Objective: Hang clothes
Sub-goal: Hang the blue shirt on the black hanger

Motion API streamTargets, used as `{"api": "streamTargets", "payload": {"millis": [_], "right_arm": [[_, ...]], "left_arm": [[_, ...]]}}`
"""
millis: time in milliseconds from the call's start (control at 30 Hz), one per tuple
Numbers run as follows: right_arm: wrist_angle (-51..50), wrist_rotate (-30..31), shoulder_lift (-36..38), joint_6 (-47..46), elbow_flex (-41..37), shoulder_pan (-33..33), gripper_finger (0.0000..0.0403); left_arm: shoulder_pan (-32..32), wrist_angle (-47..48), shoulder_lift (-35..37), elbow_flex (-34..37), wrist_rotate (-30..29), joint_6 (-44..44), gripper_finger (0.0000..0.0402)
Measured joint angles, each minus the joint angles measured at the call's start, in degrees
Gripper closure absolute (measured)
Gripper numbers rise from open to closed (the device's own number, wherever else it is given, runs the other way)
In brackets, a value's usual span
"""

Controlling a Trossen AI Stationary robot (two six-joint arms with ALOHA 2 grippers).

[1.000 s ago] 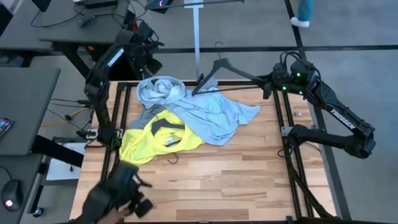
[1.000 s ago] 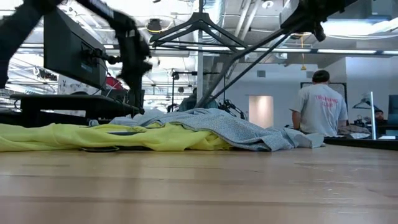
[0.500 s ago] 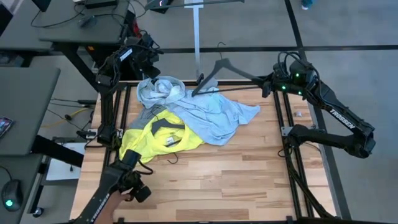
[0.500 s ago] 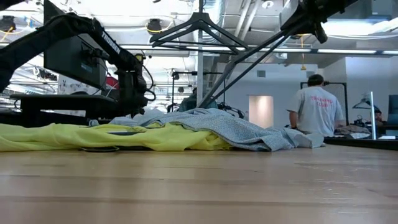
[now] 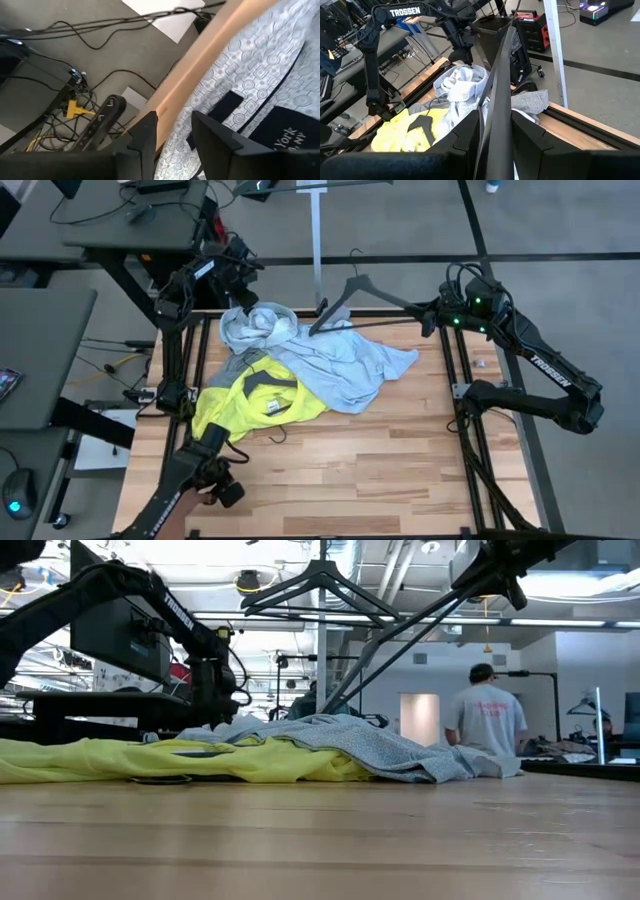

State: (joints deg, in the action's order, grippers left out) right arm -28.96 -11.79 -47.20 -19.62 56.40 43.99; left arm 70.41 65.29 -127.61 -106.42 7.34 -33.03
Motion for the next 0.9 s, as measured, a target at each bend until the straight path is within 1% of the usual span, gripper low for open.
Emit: {"api": "streamTargets", "payload": {"millis": [100, 300, 433, 533, 600, 667, 700, 833, 900], "right_arm": [[-1.0, 0.0, 0.0, 0.0, 0.0, 0.0, 0.0324], [-1.1, 0.0, 0.0, 0.3, 0.0, 0.0, 0.0324], [-1.1, 0.0, 0.0, 0.6, 0.0, 0.0, 0.0324], [-1.1, -0.1, 0.0, 0.8, 0.0, 0.0, 0.0324], [-1.1, -0.1, 0.0, 1.2, 0.0, 0.0, 0.0324], [-1.1, -0.1, 0.2, 1.6, 0.0, 0.0, 0.0324], [-1.0, -0.1, 0.3, 1.7, 0.0, 0.0, 0.0324], [-1.4, -0.1, 1.4, 3.6, 1.7, 0.0, 0.0324], [-1.2, -0.1, 2.2, 5.1, 4.3, 0.0, 0.0324]], "left_arm": [[0.0, 0.0, 0.0, 1.9, 0.6, -0.1, 0.0294], [-0.1, 1.7, 0.0, 3.4, 7.7, 1.3, 0.0297], [-0.5, 3.1, 0.1, 3.5, 9.5, 1.6, 0.0307], [-1.2, 4.0, 0.1, 3.5, 10.3, 1.3, 0.0323], [-1.8, 4.1, 0.1, 3.6, 10.0, 0.4, 0.0347], [-2.5, 4.1, 0.2, 3.6, 8.7, 0.3, 0.0382], [-3.0, 4.2, 0.3, 3.6, 8.5, 0.9, 0.0391], [-5.4, 5.0, 2.9, 3.1, 6.7, 3.3, 0.04], [-7.1, 5.2, 5.3, 2.1, 3.6, 4.6, 0.04]]}}
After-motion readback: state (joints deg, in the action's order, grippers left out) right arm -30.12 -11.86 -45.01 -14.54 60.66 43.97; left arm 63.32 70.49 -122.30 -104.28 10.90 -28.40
